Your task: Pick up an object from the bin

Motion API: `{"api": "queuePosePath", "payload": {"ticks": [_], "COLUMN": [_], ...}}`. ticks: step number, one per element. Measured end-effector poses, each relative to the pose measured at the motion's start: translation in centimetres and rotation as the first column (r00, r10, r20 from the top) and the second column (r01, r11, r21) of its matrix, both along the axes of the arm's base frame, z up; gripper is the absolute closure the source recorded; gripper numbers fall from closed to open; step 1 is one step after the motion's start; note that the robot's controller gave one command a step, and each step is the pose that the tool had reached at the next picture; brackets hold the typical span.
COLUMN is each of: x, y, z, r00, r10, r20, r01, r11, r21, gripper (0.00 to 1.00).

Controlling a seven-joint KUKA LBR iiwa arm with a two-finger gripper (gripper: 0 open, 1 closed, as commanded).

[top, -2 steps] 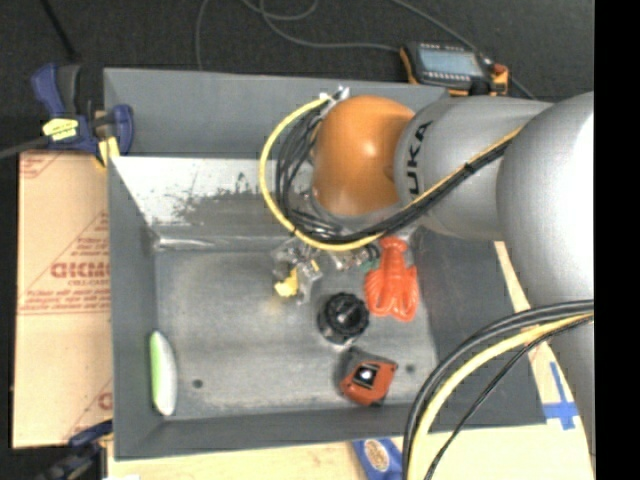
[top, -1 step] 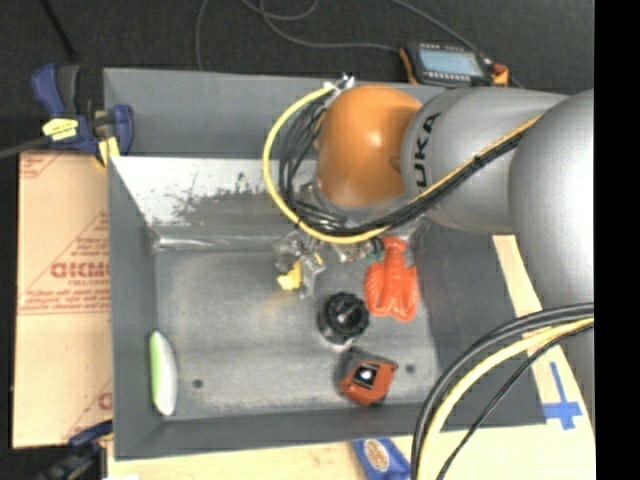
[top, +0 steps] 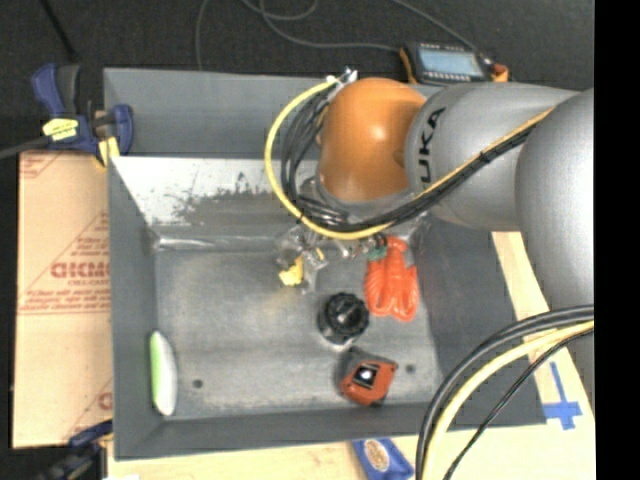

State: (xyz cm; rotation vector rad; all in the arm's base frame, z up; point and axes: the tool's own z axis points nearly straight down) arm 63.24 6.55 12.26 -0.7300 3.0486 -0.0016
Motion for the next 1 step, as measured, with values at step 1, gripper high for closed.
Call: {"api": "queuePosePath", "payload": {"ticks": [1], "x": [-0.09], "y": [-0.02], "z": [1.07], "r00": [1.0], "r10": [-0.001], "r20": [-0.004], "r01": [0.001], "r11": [1.0], "r21": [-0.001], "gripper": [1.0]}}
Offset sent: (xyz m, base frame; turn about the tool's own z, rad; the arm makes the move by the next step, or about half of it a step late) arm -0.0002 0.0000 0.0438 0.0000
